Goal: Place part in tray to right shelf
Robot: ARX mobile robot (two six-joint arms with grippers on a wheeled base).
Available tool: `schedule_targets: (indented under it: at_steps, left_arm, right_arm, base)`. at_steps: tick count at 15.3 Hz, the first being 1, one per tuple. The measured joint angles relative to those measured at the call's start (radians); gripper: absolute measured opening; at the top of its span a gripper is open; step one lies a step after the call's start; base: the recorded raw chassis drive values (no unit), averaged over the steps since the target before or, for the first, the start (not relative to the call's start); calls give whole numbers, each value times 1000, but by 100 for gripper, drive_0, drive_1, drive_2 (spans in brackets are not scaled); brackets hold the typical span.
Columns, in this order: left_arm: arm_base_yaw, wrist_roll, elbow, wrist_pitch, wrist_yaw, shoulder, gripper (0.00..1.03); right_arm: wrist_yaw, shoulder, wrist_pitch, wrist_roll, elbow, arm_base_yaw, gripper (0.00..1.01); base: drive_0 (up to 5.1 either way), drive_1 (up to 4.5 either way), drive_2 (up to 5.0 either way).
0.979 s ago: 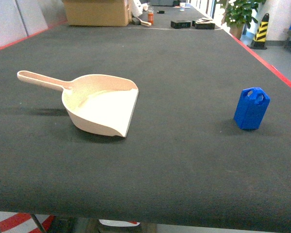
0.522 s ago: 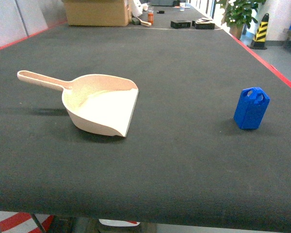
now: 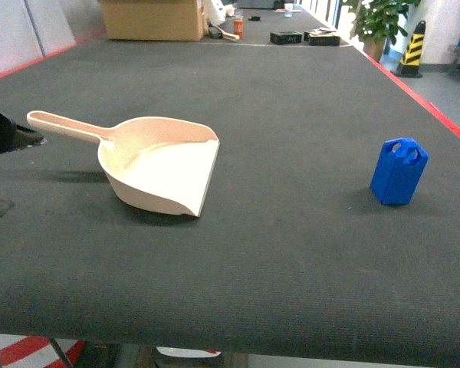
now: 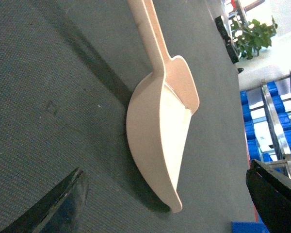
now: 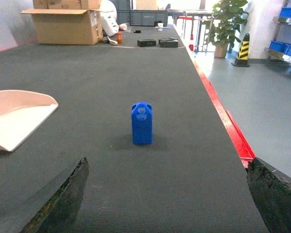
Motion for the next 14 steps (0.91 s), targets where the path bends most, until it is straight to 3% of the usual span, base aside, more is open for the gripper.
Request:
schedule_targets:
  at_steps: [4, 5, 6, 9, 14]
  left_arm:
    - [0, 0, 3, 2, 1, -10, 98]
    - [-4, 13, -1, 81, 15, 11, 98]
    - [-8, 26, 49, 162, 26, 79, 98]
    - [2, 10, 259, 130, 50, 275, 98]
    - [56, -41, 553, 76, 27, 495, 98]
  right_arm:
    - [0, 0, 0, 0, 0, 0, 98]
    - [0, 0, 0, 0, 0, 0, 98]
    - [0, 0, 0, 0, 0, 0, 98]
    - [0, 0, 0, 0, 0, 0, 98]
    - [0, 0, 0, 0, 0, 0, 98]
  base:
    - [0, 0, 0]
    - [0, 0, 0]
    - [0, 0, 0]
    - [0, 0, 0]
    - [0, 0, 0]
